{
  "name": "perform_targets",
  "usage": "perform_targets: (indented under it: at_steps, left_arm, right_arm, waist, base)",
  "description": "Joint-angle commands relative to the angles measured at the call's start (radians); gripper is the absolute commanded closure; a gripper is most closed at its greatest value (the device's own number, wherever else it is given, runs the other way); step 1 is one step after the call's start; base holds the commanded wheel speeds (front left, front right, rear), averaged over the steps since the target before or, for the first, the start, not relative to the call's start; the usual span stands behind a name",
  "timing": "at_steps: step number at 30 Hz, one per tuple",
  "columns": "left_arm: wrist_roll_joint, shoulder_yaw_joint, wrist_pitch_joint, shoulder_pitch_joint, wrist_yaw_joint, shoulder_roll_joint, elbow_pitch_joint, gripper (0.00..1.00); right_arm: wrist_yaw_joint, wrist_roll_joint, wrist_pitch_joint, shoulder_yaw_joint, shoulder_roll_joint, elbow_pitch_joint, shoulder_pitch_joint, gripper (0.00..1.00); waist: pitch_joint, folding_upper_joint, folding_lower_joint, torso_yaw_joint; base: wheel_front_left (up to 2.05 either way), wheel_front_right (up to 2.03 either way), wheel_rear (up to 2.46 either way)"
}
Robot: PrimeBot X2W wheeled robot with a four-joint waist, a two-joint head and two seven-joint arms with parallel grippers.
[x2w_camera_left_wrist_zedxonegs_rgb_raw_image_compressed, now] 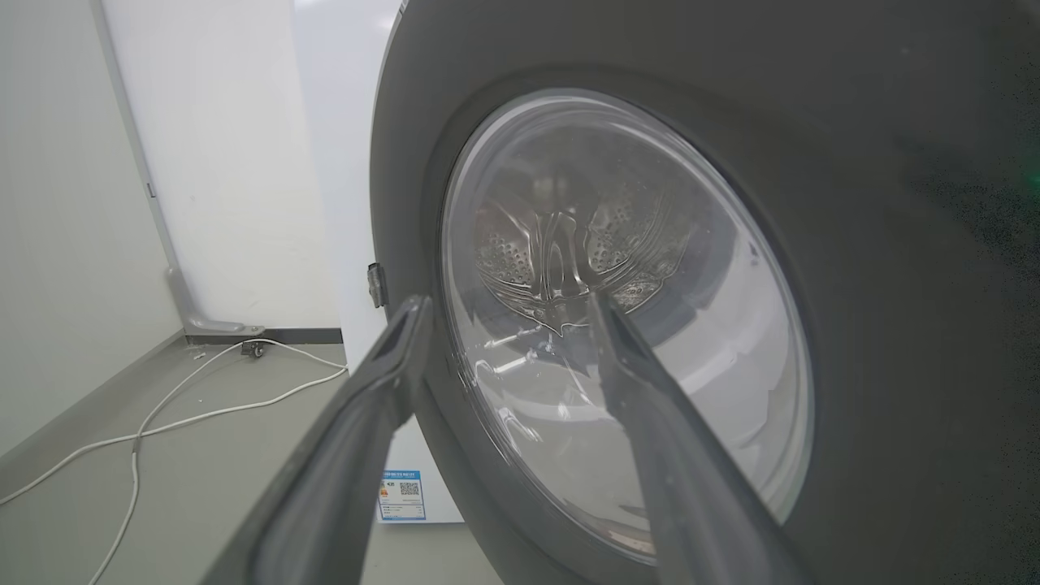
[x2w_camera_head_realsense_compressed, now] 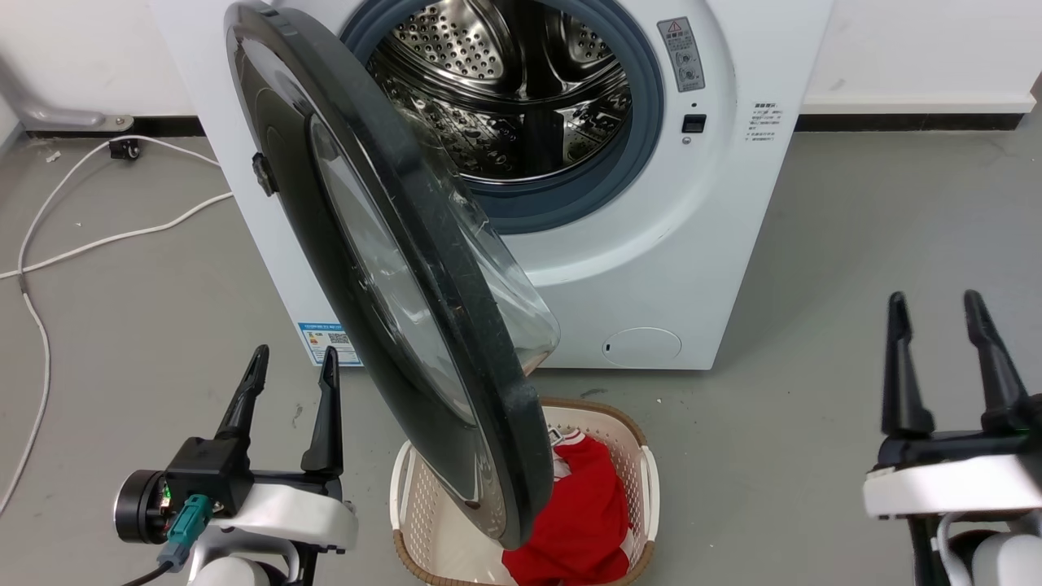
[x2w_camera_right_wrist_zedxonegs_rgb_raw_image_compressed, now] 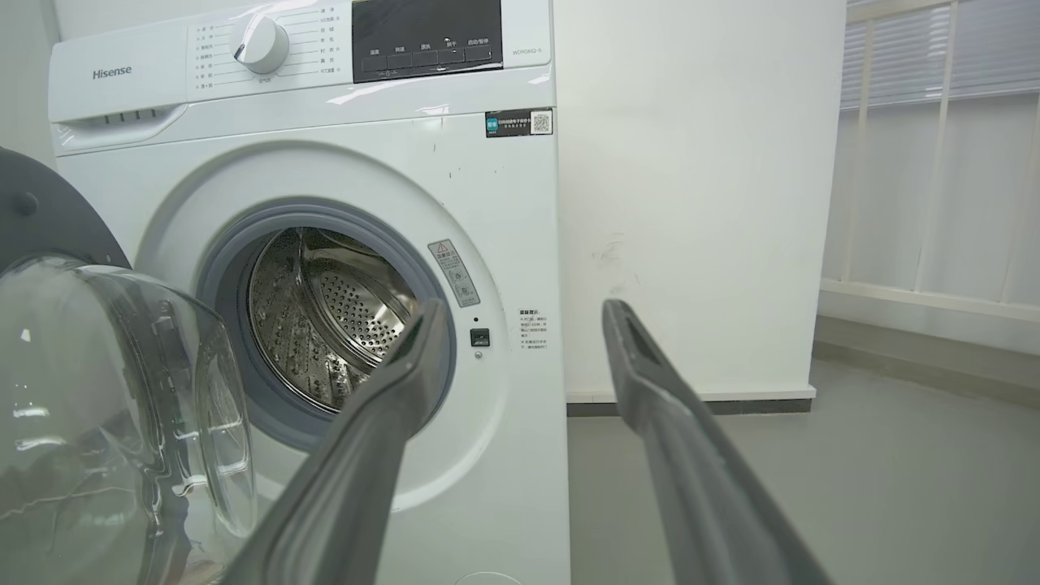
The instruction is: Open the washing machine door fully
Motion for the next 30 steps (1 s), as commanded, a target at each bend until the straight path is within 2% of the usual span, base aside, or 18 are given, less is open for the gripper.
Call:
perform_targets:
  at_steps: [1, 4, 7, 16, 29, 30]
  left_arm:
    - [0.002, 0.001, -0.002, 0.008, 0.0, 0.0, -0.002, 0.0]
    - [0.005, -0.001, -0.002, 0.007, 0.0, 0.0, -0.004, 0.0]
    - [0.008, -0.003, -0.002, 0.005, 0.0, 0.001, -0.006, 0.0]
    - [0.01, 0.0, -0.002, 0.001, 0.0, 0.005, -0.01, 0.0]
    - [0.009, -0.004, -0.002, 0.011, 0.0, 0.008, -0.008, 0.0]
    - [0.007, -0.005, -0.002, 0.012, 0.0, 0.008, -0.009, 0.11]
  right_arm:
    - [0.0, -0.043, 0.006, 0.007, 0.006, -0.019, 0.02, 0.0]
    - [0.0, -0.149, 0.028, 0.036, 0.014, -0.066, 0.051, 0.0]
    - [0.0, -0.179, 0.045, 0.065, 0.018, -0.075, 0.088, 0.0]
    - [0.0, -0.08, 0.021, 0.068, 0.019, 0.028, 0.111, 0.0]
    - [0.0, -0.075, 0.001, 0.071, 0.019, 0.061, 0.088, 0.0]
    - [0.0, -0.073, 0.0, 0.071, 0.019, 0.061, 0.088, 0.0]
  waist:
    - [0.0, 0.0, 0.0001, 0.001]
    - [0.0, 0.0, 0.0001, 0.003]
    - [0.001, 0.0, 0.0001, 0.004]
    - [0.001, 0.0, 0.0001, 0.005]
    - [0.0, 0.0, 0.0001, 0.0]
    - [0.0, 0.0, 0.0001, 0.0]
  base:
    - [0.0, 0.0, 0.0]
    - [0.0, 0.0, 0.0]
    - [0.0, 0.0, 0.0]
    - [0.0, 0.0, 0.0]
    - [0.0, 0.0, 0.0]
    - [0.0, 0.0, 0.0]
